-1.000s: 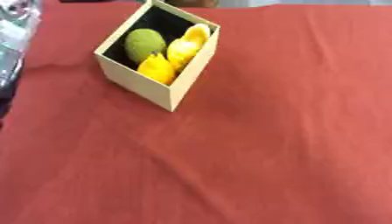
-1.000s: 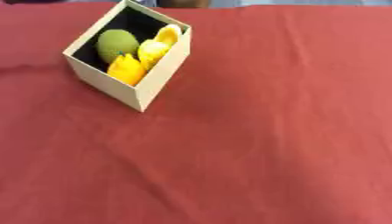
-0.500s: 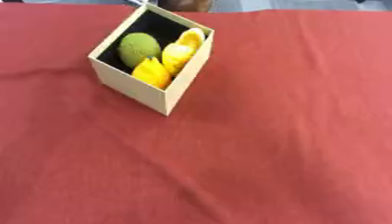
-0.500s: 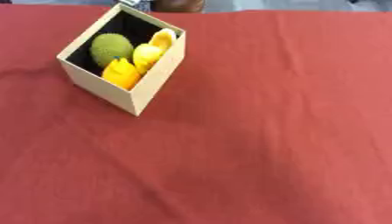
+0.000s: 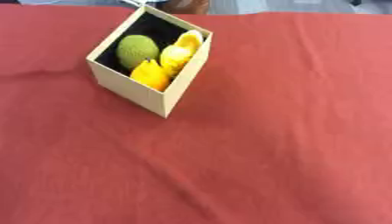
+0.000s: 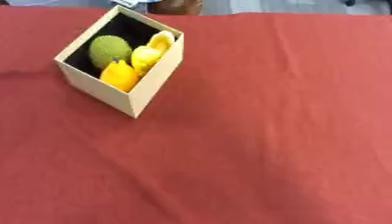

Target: Pick up objects on the table and place them in the box.

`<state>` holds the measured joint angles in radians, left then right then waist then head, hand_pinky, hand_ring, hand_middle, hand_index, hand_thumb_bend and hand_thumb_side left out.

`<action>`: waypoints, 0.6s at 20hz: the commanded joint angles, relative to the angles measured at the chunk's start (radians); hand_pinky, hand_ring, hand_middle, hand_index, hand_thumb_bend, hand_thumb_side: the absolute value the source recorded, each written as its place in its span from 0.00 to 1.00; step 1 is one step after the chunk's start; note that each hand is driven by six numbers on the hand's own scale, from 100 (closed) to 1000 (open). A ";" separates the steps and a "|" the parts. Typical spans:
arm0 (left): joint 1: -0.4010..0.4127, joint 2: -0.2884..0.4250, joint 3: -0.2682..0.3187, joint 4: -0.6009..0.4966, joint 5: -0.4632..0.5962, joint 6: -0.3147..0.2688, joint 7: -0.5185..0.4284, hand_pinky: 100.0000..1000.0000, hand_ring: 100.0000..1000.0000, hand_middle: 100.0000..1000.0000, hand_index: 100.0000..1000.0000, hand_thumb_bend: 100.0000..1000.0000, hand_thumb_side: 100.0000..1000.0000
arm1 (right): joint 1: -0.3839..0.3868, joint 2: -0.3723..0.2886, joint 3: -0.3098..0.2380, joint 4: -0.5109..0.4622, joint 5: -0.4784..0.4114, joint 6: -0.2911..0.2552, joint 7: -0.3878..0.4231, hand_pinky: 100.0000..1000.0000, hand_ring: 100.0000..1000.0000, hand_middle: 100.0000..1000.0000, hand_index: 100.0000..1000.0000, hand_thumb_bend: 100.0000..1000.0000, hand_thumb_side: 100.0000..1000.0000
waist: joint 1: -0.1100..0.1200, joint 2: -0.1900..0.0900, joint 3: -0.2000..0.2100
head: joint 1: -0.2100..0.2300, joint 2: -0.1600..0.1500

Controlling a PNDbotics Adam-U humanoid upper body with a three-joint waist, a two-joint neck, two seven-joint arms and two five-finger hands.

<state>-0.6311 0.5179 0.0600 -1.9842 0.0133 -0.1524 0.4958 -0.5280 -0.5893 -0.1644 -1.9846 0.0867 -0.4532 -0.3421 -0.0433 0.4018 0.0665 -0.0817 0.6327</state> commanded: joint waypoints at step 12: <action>0.012 -0.021 0.025 -0.016 -0.016 -0.080 -0.028 0.74 0.72 0.72 0.83 0.25 0.64 | 0.005 0.010 -0.012 -0.015 0.030 -0.010 -0.001 0.85 0.82 0.72 0.76 0.00 0.43 | 0.015 -0.010 -0.005 | -0.007 0.032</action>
<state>-0.6143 0.4869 0.0718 -1.9842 0.0054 -0.2237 0.4702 -0.5115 -0.5655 -0.1663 -1.9846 0.1124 -0.4603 -0.3456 -0.0310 0.4115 0.0622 -0.0860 0.6597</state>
